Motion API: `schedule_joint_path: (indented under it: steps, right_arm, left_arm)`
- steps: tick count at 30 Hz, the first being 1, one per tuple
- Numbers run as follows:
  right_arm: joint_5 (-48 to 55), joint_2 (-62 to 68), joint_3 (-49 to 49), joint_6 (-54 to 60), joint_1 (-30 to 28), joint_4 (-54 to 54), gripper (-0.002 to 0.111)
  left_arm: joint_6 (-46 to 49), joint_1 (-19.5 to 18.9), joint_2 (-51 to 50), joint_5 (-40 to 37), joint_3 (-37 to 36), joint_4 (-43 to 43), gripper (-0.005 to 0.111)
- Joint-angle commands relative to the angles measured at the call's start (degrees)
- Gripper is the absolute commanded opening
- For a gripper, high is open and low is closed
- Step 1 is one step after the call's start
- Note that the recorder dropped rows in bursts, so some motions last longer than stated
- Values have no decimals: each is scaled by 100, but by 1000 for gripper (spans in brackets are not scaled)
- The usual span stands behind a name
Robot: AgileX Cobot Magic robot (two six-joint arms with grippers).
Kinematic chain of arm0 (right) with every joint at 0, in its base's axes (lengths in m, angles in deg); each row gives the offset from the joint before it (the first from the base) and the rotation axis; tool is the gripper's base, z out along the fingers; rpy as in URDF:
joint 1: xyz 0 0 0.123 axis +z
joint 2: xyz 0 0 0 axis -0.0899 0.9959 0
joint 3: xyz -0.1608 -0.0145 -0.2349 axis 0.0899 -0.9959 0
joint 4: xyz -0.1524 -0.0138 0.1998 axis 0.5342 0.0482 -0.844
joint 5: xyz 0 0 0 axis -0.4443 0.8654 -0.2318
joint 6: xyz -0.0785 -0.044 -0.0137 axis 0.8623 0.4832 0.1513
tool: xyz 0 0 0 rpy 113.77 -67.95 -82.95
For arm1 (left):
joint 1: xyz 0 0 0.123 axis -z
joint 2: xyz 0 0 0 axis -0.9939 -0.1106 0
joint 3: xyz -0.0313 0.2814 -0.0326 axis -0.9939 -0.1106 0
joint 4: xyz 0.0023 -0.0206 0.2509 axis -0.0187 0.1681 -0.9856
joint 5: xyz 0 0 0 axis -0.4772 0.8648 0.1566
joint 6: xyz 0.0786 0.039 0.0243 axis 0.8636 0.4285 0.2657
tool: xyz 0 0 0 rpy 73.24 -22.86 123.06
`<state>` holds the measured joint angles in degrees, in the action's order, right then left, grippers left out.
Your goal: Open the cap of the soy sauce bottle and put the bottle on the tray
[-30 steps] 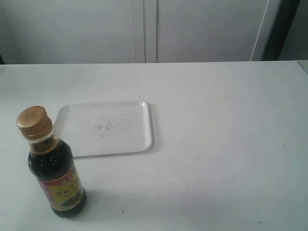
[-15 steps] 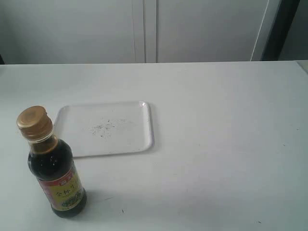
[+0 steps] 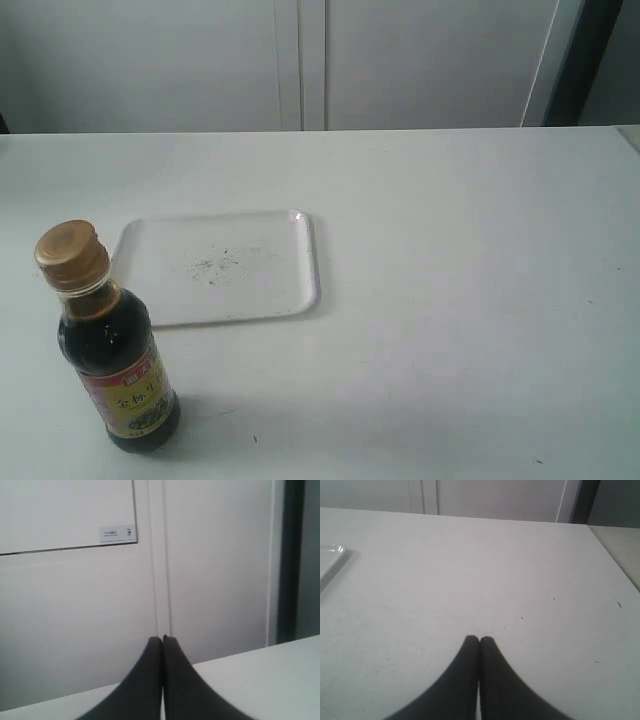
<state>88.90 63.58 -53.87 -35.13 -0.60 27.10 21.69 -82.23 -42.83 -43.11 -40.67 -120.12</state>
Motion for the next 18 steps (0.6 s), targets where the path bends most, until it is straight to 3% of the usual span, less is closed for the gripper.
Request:
schedule_joint_path:
  steps: [1,15,18]
  right_arm:
    - [-12,-30,-29,-13,9,26,0]
    - [-12,-30,-29,-13,9,26,0]
    - [-12,-30,-29,-13,9,26,0]
  left_arm:
    - [-876,-10,-565,822,391,-1085,0]
    - [-2192,-10,-1875,2543,1178,-2552,0]
    - [-2258,-10,-2049,2901,1246,-2671,7]
